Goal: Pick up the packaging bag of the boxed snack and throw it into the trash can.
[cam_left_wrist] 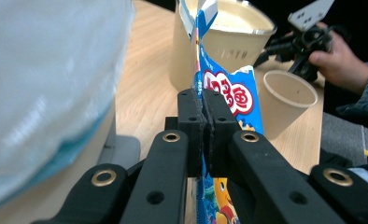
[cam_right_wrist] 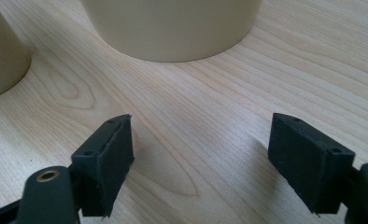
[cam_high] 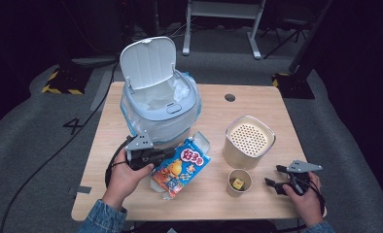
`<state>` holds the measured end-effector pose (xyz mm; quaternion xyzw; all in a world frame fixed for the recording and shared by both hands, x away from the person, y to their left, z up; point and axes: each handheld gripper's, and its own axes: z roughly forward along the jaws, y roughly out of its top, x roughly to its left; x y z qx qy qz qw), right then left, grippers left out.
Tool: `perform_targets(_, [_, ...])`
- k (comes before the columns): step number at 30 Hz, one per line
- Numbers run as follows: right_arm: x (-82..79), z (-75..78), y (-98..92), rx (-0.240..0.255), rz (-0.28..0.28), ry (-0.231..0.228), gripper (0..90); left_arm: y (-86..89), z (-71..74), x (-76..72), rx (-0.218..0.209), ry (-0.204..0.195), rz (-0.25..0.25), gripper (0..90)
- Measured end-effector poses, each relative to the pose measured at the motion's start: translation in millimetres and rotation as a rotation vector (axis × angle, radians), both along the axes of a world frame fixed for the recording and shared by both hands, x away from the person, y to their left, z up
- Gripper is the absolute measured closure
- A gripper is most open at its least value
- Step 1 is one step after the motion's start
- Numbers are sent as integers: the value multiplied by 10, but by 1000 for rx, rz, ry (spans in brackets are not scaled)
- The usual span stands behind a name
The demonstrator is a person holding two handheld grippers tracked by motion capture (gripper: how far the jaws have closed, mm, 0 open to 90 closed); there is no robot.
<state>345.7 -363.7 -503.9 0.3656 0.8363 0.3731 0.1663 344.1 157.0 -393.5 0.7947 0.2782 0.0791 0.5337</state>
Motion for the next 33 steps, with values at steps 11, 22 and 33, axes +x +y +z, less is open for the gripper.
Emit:
perform_targets(11, [0, 0, 0, 0, 0, 0, 225, 77, 413, -31, -86, -120, 24, 873])
perform_targets(22, [4, -2, 3, 0, -1, -1, 220, 156, 703, 23, -174, -196, 49, 874])
perform_targets(33, [4, -2, 3, 0, -1, -1, 220, 179, 1062, 81, -214, -287, 67, 875])
